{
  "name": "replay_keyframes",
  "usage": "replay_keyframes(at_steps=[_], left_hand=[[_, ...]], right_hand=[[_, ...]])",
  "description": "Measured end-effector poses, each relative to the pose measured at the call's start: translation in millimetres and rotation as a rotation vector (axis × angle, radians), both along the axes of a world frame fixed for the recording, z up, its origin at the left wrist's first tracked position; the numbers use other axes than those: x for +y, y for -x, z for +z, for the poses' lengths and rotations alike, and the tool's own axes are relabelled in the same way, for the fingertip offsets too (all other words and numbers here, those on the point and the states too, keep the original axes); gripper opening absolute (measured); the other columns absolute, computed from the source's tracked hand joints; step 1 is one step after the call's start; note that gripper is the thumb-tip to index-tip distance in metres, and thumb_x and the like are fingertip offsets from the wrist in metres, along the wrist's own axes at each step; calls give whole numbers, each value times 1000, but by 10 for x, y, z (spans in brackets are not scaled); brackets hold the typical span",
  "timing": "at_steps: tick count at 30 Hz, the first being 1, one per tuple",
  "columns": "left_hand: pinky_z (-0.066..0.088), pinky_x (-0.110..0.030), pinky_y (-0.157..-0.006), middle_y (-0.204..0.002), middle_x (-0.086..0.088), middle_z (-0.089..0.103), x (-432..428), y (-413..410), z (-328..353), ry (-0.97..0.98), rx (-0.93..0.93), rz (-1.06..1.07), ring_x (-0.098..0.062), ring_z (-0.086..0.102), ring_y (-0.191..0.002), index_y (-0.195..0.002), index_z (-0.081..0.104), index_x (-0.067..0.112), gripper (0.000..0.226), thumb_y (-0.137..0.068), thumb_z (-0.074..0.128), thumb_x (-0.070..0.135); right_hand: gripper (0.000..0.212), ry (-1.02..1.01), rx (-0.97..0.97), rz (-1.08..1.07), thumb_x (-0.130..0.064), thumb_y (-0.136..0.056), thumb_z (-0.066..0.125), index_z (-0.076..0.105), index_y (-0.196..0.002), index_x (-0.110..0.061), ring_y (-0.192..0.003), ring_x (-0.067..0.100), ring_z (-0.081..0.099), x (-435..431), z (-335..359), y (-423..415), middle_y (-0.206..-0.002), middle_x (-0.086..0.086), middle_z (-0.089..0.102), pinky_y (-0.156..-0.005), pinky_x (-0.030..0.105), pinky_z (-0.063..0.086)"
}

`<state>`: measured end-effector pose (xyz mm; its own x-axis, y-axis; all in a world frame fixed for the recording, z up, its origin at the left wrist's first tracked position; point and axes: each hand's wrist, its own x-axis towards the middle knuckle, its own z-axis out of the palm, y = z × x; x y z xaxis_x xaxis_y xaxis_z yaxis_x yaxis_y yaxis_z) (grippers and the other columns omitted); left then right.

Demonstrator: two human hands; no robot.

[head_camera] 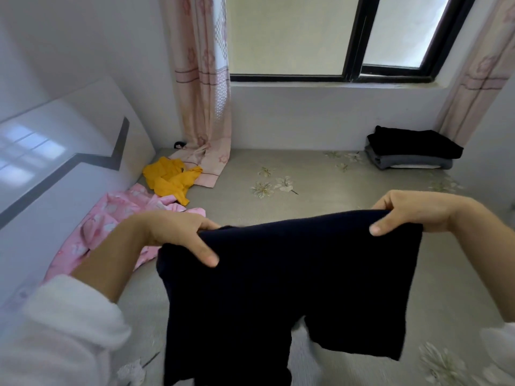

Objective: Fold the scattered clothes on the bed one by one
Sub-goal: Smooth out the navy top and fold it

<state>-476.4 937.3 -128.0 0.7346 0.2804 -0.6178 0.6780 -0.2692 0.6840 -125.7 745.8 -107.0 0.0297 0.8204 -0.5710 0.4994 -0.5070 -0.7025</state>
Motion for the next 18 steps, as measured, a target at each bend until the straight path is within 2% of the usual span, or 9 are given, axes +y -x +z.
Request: replay_keyframes(at_steps=[3, 4, 6, 8, 10, 12, 15, 16, 18], left_hand=[[49, -19, -67, -97, 2, 69, 303, -5, -83, -369, 360, -84, -12, 66, -85, -88, 62, 24, 24, -73, 80, 21], [47, -21, -65, -97, -2, 66, 440, 6, -164, -507, 403, -53, -14, 63, -82, -82, 60, 22, 18, -75, 77, 23], [48, -28, -69, -102, -10, 63, 652, -7, -338, -728, 414, 49, -19, 59, -84, -86, 64, 16, 11, -78, 68, 23], [47, -32, -70, -99, -12, 59, 765, -86, -440, -865, 369, 189, -24, 56, -86, -101, 64, 12, 23, -81, 56, 19], [39, -30, -63, -87, -12, 54, 754, -174, -437, -1003, 349, 318, -26, 53, -80, -83, 56, 10, 9, -86, 49, 14], [39, -30, -63, -85, -13, 53, 797, -258, -426, -1085, 346, 439, -29, 53, -80, -72, 47, 9, 16, -88, 46, 11], [47, -38, -75, -101, -22, 64, 1005, -329, -450, -1044, 174, 673, -38, 60, -91, -95, 62, 4, 19, -90, 44, 10], [50, -40, -73, -97, -24, 65, 1065, -383, -444, -896, 44, 821, -38, 63, -87, -102, 62, 2, 23, -91, 42, 9], [54, -30, -54, -73, -21, 67, 1109, -567, -419, -392, -248, 1131, -31, 65, -61, -110, 56, 2, 28, -95, 34, 11]], right_hand=[[14, 119, -343, 127, -14, -64, 86, 73, -71, -12, -66, 18, 68, 67, -76, -22, -72, 4, 73, -60, 23, 50], [15, 125, -521, 126, -13, -66, 84, 69, -66, -15, -63, 17, 65, 143, -166, -66, -67, 0, 70, -57, 22, 48], [20, 104, -839, 67, -18, -74, 78, 60, -70, -11, -65, 20, 58, 330, -399, -174, -72, 4, 64, -56, 25, 43], [16, 29, -1022, -59, -20, -85, 65, 54, -85, -8, -77, 27, 55, 491, -583, -266, -91, 12, 61, -64, 28, 41], [12, -66, -1155, -185, -17, -89, 55, 55, -97, -8, -91, 30, 56, 596, -679, -336, -103, 14, 58, -69, 32, 41], [20, -130, -1255, -268, -17, -90, 50, 59, -108, -12, -106, 32, 52, 689, -715, -417, -111, 13, 55, -78, 38, 42], [24, -97, -1057, -524, -16, -93, 44, 60, -109, -8, -92, 34, 59, 853, -652, -501, -100, 17, 60, -72, 37, 45], [25, -91, -812, -673, -14, -93, 41, 58, -106, -2, -75, 33, 64, 937, -626, -535, -84, 19, 65, -61, 34, 48], [30, -149, -186, -951, -9, -96, 31, 51, -110, 7, -48, 30, 63, 1105, -577, -546, -59, 21, 64, -43, 30, 51]])
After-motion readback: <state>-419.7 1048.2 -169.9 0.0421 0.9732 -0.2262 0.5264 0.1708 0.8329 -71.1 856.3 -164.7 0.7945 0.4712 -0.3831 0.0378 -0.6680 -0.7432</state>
